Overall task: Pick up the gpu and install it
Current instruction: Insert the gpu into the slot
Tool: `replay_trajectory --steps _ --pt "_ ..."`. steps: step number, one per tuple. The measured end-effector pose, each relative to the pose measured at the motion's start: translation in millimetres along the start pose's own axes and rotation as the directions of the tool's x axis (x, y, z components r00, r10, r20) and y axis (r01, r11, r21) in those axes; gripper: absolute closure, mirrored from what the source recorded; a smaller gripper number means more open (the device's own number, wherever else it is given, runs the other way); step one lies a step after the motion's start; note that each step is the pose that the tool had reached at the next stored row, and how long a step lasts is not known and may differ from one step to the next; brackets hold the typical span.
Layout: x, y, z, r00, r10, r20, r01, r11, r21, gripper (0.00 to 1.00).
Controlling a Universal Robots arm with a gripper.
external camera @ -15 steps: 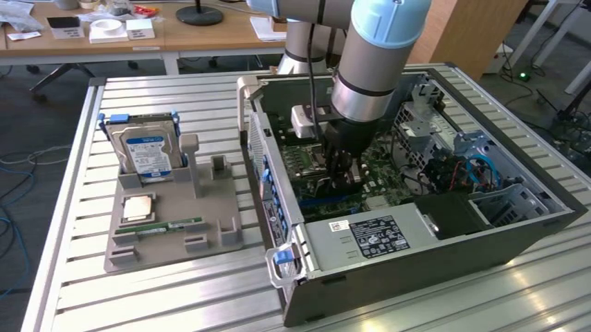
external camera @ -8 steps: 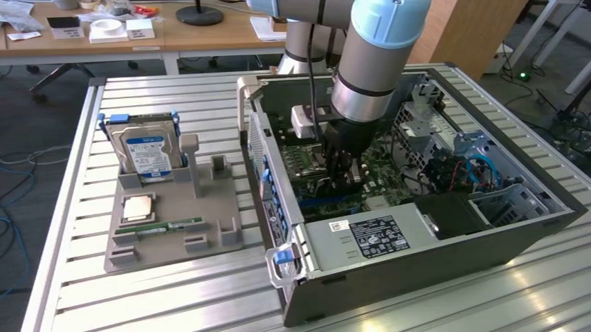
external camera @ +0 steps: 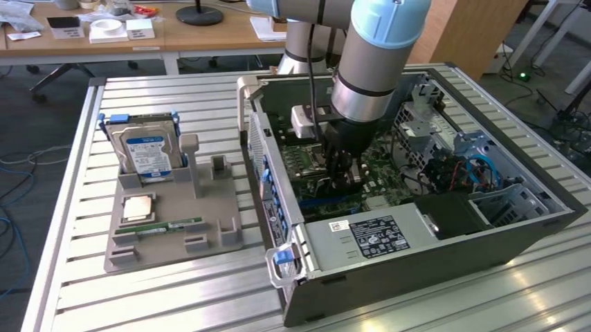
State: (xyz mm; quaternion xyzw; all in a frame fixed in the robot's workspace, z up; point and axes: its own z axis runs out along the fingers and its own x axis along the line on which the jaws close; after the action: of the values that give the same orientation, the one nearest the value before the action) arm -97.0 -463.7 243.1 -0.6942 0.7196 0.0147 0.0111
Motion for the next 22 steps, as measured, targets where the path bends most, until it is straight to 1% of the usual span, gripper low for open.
replay_trajectory --steps 6,8,9,10,12,13,14,16,18,22 --pt "0.0 0.0 0.0 1.0000 0.000 0.0000 0.000 1.0000 0.0000 0.74" --pt "-0.1 -0.1 0.9 1.0000 0.000 0.0017 0.000 1.0000 0.0010 0.73" --pt "-0.1 -0.1 0.8 1.0000 0.000 0.0016 0.000 1.0000 0.0008 0.67" --pt "-0.1 0.0 0.1 1.0000 0.000 0.0002 0.000 1.0000 0.0001 0.67" --pt "0.0 0.0 0.1 1.0000 0.000 0.0002 0.000 1.0000 0.0002 0.55" --pt "0.0 0.0 0.0 1.0000 0.000 0.0001 0.000 1.0000 0.0001 0.55" --pt "0.0 0.0 0.1 1.0000 0.000 0.0002 0.000 1.0000 0.0001 0.49" --pt "0.0 0.0 -0.1 1.0000 0.000 0.0000 0.000 1.0000 0.0000 0.49" --pt "-0.1 0.0 -2.3 1.0000 0.000 -0.0001 0.000 1.0000 0.0000 0.49" --pt "-0.4 0.1 -11.8 1.0000 0.000 0.0001 0.000 1.0000 0.0001 0.49"
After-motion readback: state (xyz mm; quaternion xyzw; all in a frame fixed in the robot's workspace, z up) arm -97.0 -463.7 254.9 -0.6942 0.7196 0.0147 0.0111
